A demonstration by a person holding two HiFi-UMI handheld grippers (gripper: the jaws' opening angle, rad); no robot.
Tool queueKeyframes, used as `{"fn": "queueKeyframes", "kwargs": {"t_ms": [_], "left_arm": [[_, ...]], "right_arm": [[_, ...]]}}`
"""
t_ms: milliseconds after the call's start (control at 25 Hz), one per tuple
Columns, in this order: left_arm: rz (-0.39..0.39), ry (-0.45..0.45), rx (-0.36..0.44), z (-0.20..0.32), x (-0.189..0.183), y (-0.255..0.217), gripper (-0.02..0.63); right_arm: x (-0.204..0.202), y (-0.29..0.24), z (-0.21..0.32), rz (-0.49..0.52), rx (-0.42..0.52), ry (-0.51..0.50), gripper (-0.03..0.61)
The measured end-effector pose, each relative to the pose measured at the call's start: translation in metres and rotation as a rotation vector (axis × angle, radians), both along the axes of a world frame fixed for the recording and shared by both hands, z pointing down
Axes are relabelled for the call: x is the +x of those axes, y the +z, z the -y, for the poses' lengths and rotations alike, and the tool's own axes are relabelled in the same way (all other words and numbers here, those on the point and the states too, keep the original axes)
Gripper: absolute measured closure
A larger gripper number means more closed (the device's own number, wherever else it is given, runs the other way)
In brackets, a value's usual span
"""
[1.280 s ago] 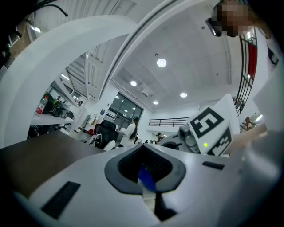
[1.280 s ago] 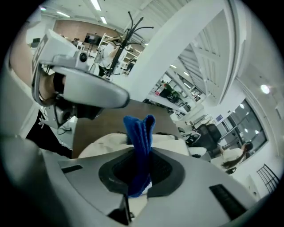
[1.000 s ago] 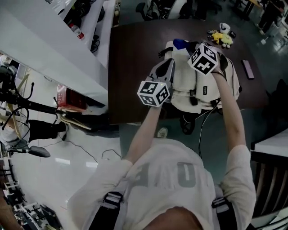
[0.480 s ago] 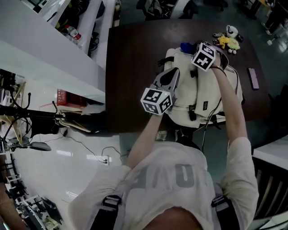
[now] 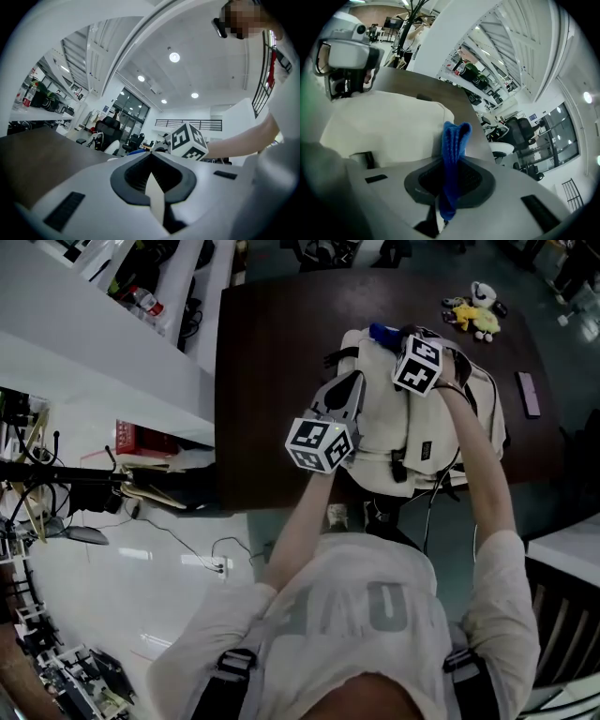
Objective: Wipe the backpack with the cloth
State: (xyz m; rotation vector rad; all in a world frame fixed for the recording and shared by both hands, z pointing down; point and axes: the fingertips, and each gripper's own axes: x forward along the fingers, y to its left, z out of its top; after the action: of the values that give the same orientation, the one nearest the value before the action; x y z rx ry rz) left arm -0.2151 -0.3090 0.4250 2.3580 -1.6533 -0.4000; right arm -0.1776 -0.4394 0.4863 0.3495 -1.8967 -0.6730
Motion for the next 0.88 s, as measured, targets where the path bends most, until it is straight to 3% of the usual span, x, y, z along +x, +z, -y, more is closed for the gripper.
{"fn": "queueKeyframes", "kwargs": {"t_ms": [280,480,880], "left_arm": [[-0.024,-0.025,0.011,-0.024,-0.016,0.004,0.612],[-0.015,-0.071,0.019,-0.051,-0.016,0.0,0.612],[0.011,-0.102,0.013,-0.125,0.04,0.002,0.612]], "right_arm": [[0.012,-0.005,-0.027,-0.018,0.044,0.036,0.537],[0.011,-0.008,-0.067,-0.027,0.057,-0.007,0.537],[0.035,0.013,-0.169,-0.044,0.073,-0.057,0.537]]}}
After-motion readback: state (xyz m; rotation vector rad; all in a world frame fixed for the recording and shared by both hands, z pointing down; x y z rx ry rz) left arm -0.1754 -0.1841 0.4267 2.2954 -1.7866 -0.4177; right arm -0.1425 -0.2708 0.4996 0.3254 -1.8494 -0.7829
